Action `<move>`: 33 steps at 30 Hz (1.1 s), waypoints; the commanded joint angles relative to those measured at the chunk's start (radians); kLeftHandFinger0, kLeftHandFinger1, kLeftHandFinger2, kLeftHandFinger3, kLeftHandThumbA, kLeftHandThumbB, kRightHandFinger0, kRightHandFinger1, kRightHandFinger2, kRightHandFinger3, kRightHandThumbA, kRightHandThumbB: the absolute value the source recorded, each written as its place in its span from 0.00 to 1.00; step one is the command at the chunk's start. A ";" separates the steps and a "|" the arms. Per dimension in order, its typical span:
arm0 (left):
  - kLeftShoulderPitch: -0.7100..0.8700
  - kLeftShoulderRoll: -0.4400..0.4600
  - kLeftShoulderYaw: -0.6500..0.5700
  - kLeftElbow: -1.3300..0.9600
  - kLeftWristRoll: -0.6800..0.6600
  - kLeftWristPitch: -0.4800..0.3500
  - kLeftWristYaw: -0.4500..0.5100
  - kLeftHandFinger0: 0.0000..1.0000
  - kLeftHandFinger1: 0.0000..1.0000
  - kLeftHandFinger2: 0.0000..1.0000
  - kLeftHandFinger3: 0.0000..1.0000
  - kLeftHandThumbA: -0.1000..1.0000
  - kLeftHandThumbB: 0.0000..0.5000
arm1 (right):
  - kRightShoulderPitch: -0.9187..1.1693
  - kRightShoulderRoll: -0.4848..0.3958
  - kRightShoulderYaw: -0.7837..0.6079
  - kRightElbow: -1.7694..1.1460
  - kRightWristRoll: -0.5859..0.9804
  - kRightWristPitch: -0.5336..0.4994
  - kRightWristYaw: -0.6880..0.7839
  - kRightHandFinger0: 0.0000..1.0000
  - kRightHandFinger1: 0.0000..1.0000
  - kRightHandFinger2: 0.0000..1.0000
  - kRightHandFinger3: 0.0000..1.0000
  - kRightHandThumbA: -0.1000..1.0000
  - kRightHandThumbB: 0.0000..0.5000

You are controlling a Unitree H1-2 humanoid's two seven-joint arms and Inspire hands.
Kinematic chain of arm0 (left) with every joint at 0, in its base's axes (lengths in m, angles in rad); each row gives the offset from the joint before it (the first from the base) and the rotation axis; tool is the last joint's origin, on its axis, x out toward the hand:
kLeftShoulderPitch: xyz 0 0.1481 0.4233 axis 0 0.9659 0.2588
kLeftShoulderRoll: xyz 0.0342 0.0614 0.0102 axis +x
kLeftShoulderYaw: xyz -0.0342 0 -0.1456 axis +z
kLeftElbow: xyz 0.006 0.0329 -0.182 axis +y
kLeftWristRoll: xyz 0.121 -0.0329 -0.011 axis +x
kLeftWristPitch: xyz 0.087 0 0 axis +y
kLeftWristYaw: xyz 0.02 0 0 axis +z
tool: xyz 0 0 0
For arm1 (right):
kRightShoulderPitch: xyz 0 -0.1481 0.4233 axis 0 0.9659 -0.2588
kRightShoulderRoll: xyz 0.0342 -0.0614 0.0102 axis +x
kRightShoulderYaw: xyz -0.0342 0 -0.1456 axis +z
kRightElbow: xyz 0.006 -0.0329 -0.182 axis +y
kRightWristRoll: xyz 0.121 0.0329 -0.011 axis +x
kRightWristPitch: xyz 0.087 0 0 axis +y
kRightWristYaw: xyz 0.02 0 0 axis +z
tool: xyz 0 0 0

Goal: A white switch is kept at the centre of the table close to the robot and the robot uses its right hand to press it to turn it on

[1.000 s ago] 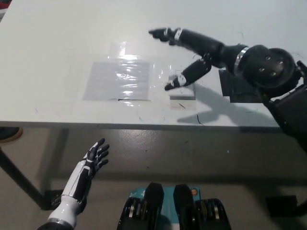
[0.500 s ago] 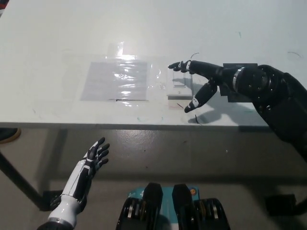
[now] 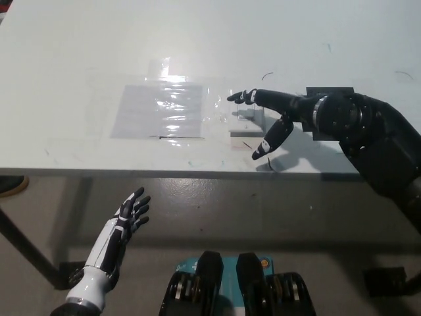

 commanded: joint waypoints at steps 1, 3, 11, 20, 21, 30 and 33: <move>-0.015 0.011 0.004 -0.040 -0.003 0.002 -0.012 1.00 1.00 1.00 1.00 1.00 0.00 | -0.057 0.003 -0.017 -0.024 -0.033 -0.019 0.026 1.00 1.00 1.00 1.00 1.00 0.62; -0.015 0.013 0.003 -0.040 -0.003 -0.001 -0.013 1.00 1.00 1.00 1.00 1.00 0.00 | -0.055 0.004 -0.015 -0.028 -0.043 -0.013 0.032 1.00 1.00 1.00 1.00 1.00 0.61; -0.013 0.009 0.005 -0.046 -0.009 0.010 -0.012 1.00 1.00 1.00 1.00 1.00 0.00 | -0.046 0.002 0.024 0.008 -0.118 -0.030 0.033 1.00 1.00 1.00 1.00 1.00 0.65; -0.024 0.013 0.005 -0.049 -0.008 0.013 -0.013 1.00 1.00 1.00 1.00 1.00 0.01 | -0.042 0.007 0.047 0.091 -0.171 -0.045 0.027 1.00 1.00 1.00 1.00 1.00 0.64; -0.026 0.013 0.005 -0.049 -0.007 0.014 -0.013 1.00 1.00 1.00 1.00 1.00 0.01 | -0.043 0.009 0.047 0.098 -0.174 -0.048 0.027 1.00 1.00 1.00 1.00 1.00 0.64; -0.033 0.014 0.006 -0.044 -0.010 0.014 -0.015 1.00 1.00 1.00 1.00 1.00 0.00 | -0.032 0.026 0.049 0.159 -0.192 -0.087 0.032 1.00 1.00 1.00 1.00 1.00 0.60; -0.035 0.017 0.008 -0.035 -0.017 0.004 -0.019 1.00 1.00 1.00 1.00 1.00 0.00 | -0.041 0.024 0.043 0.147 -0.194 -0.085 0.037 1.00 1.00 1.00 1.00 1.00 0.61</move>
